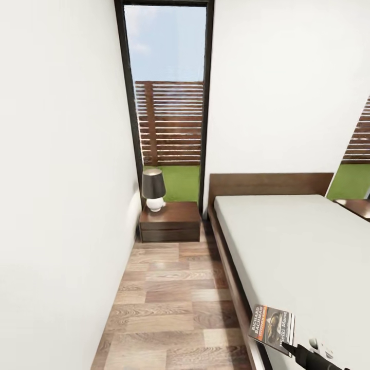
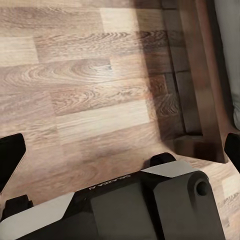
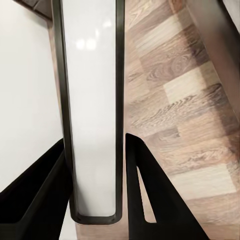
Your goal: In the bedroom, move the book from the bed onto either nightstand, and place the two sandals side by side next to the bed.
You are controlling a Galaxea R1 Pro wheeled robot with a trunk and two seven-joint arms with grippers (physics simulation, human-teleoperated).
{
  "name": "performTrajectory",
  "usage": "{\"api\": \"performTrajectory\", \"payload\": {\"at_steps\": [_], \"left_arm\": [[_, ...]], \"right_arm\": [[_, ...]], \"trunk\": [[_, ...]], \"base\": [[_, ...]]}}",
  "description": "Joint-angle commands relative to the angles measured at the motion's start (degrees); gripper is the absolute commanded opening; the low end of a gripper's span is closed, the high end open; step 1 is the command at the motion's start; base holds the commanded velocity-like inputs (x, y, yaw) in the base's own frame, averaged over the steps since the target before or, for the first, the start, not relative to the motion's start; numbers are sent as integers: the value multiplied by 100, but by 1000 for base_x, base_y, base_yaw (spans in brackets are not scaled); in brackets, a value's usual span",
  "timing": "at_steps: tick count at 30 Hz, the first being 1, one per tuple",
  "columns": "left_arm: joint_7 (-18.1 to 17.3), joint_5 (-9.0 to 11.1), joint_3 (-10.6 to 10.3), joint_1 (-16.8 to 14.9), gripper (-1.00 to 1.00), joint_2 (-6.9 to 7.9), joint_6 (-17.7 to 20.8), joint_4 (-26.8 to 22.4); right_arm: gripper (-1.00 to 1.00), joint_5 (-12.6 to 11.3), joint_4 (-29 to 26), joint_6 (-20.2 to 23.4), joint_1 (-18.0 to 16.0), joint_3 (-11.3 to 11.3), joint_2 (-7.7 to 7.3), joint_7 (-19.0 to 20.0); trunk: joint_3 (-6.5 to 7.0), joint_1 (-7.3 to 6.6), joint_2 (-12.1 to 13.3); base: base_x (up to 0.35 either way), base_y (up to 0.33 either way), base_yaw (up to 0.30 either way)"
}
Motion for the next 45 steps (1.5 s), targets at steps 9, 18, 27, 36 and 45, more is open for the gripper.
{"api": "performTrajectory", "payload": {"at_steps": [9,18,27,36,45], "left_arm": [[-17,41,-49,-6,100,2,-25,6],[-17,41,-49,-6,100,0,-25,6],[-17,41,-49,-6,100,1,-25,6],[-17,41,-49,-6,100,2,-25,6],[-17,41,-49,-6,100,2,-25,6]], "right_arm": [[-100,-50,-4,63,-5,-36,-1,14],[-100,-50,-4,63,-7,-36,-1,15],[-100,-50,-4,63,-7,-36,-1,14],[-100,-50,-4,63,-6,-36,-1,14],[-100,-50,-4,63,-5,-36,-1,14]], "trunk": [[-13,7,-13],[-13,7,-13],[-13,7,-13],[-13,7,-13],[-13,7,-13]], "base": [[316,0,0],[322,0,0],[323,0,0],[323,0,0],[323,0,0]]}}
